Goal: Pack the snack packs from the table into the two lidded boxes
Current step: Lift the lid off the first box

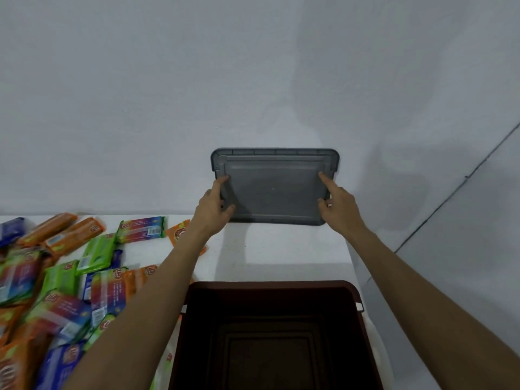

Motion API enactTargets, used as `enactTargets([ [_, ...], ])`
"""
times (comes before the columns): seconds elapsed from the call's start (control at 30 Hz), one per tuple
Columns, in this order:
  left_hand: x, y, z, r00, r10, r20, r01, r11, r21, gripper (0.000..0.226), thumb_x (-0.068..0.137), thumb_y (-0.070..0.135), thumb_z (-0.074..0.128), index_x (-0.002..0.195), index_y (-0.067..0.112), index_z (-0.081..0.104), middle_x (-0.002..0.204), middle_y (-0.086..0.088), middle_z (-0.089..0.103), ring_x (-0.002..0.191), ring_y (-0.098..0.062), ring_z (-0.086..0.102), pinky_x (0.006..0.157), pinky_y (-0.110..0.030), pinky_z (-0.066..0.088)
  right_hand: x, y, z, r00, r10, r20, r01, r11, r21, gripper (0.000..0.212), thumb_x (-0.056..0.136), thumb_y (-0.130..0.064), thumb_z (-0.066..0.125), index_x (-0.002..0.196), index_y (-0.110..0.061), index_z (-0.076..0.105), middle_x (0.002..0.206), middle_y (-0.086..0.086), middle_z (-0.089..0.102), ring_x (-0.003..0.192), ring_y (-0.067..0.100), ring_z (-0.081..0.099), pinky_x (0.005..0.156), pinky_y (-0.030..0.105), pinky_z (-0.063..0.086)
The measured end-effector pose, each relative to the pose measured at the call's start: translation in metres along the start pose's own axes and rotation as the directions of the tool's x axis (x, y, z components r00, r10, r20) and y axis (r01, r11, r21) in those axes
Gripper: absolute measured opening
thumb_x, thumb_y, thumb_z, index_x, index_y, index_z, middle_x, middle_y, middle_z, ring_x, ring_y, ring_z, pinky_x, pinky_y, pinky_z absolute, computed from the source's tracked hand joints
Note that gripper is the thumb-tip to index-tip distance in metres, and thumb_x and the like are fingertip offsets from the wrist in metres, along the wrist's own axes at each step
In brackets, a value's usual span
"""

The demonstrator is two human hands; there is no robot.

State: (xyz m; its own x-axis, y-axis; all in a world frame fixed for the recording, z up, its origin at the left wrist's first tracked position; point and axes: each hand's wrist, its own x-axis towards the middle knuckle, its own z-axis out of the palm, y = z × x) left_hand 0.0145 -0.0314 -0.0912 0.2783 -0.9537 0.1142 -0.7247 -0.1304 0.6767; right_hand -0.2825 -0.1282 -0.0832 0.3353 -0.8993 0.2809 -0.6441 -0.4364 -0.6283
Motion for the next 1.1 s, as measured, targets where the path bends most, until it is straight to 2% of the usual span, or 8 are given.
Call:
enactTargets([
  [0.1,0.000,-0.003,-0.001,0.999,-0.014,0.042,0.014,1.000,0.011,0.077,0.090,0.022,0.064,0.146,0.039,0.016,0.133,-0.016,0.050,0.106,-0.034,0.062,0.090,-0.050,0.054,-0.001,-0.001,-0.004,0.998,0.017,0.062,-0.015,1.000,-0.027,0.069,0.093,-0.008,0.057,0.152,-0.021,0.026,0.089,0.013,0.056,0.070,0.024,0.056,0.077,0.039,0.054],
  [0.2,-0.005,-0.005,-0.005,0.996,-0.019,0.083,0.016,0.999,0.033,0.082,0.091,0.023,0.064,0.150,0.040,0.010,0.140,-0.015,0.046,0.110,-0.034,0.060,0.094,-0.051,0.051,-0.005,-0.004,-0.011,0.989,0.052,0.140,-0.047,0.998,-0.037,0.074,0.093,-0.012,0.060,0.153,-0.024,0.019,0.116,0.016,0.058,0.069,0.018,0.057,0.078,0.031,0.051],
  [0.33,-0.030,0.002,-0.023,0.991,-0.078,0.108,0.076,0.997,0.021,0.067,0.094,0.027,0.061,0.149,0.030,0.024,0.143,-0.011,0.046,0.110,-0.025,0.060,0.091,-0.037,0.049,-0.032,-0.016,-0.026,0.977,0.102,0.186,-0.094,0.994,-0.055,0.062,0.096,-0.024,0.057,0.151,-0.024,0.028,0.136,0.016,0.053,0.096,0.027,0.064,0.091,0.030,0.044],
  [0.43,-0.067,0.006,-0.041,0.977,-0.101,0.187,0.100,0.995,0.013,0.048,0.094,0.039,0.059,0.138,0.030,0.044,0.135,-0.005,0.056,0.098,-0.013,0.059,0.082,-0.029,0.049,-0.069,-0.033,-0.041,0.952,0.152,0.265,-0.154,0.988,-0.013,0.052,0.096,-0.031,0.056,0.145,-0.025,0.040,0.129,0.008,0.060,0.098,0.021,0.062,0.090,0.028,0.044],
  [0.63,-0.155,0.021,-0.049,0.957,-0.086,0.277,0.094,0.995,-0.016,0.041,0.093,0.044,0.057,0.131,0.029,0.055,0.124,0.004,0.062,0.103,-0.011,0.061,0.087,-0.026,0.045,-0.146,-0.052,-0.050,0.889,0.151,0.432,-0.171,0.985,0.008,0.044,0.094,-0.046,0.053,0.137,-0.039,0.047,0.109,-0.007,0.066,0.098,0.010,0.061,0.090,0.026,0.041],
  [0.8,-0.203,0.021,-0.038,0.991,0.024,0.128,-0.036,0.995,0.089,0.044,0.095,0.036,0.057,0.135,0.020,0.052,0.132,-0.004,0.056,0.124,-0.019,0.051,0.094,-0.021,0.034,-0.185,-0.058,-0.041,0.942,0.123,0.312,-0.122,0.992,-0.022,0.043,0.098,-0.044,0.047,0.139,-0.030,0.048,0.136,-0.002,0.057,0.126,0.017,0.051,0.099,0.023,0.032],
  [0.93,-0.234,0.017,-0.032,0.996,0.021,0.082,-0.031,0.992,0.125,0.056,0.095,0.035,0.057,0.146,0.024,0.037,0.141,-0.007,0.039,0.128,-0.023,0.043,0.100,-0.028,0.036,-0.207,-0.062,-0.031,0.972,0.107,0.211,-0.092,0.993,-0.079,0.040,0.099,-0.043,0.044,0.135,-0.028,0.053,0.130,0.000,0.058,0.119,0.016,0.053,0.092,0.023,0.033],
  [1.1,-0.263,0.012,-0.036,0.998,0.004,0.056,-0.010,0.995,0.102,0.057,0.097,0.036,0.054,0.149,0.029,0.032,0.145,-0.005,0.035,0.131,-0.021,0.042,0.098,-0.028,0.038,-0.228,-0.069,-0.027,0.970,0.106,0.217,-0.084,0.991,-0.107,0.039,0.099,-0.046,0.041,0.132,-0.031,0.054,0.124,-0.003,0.058,0.111,0.013,0.055,0.087,0.024,0.036],
])
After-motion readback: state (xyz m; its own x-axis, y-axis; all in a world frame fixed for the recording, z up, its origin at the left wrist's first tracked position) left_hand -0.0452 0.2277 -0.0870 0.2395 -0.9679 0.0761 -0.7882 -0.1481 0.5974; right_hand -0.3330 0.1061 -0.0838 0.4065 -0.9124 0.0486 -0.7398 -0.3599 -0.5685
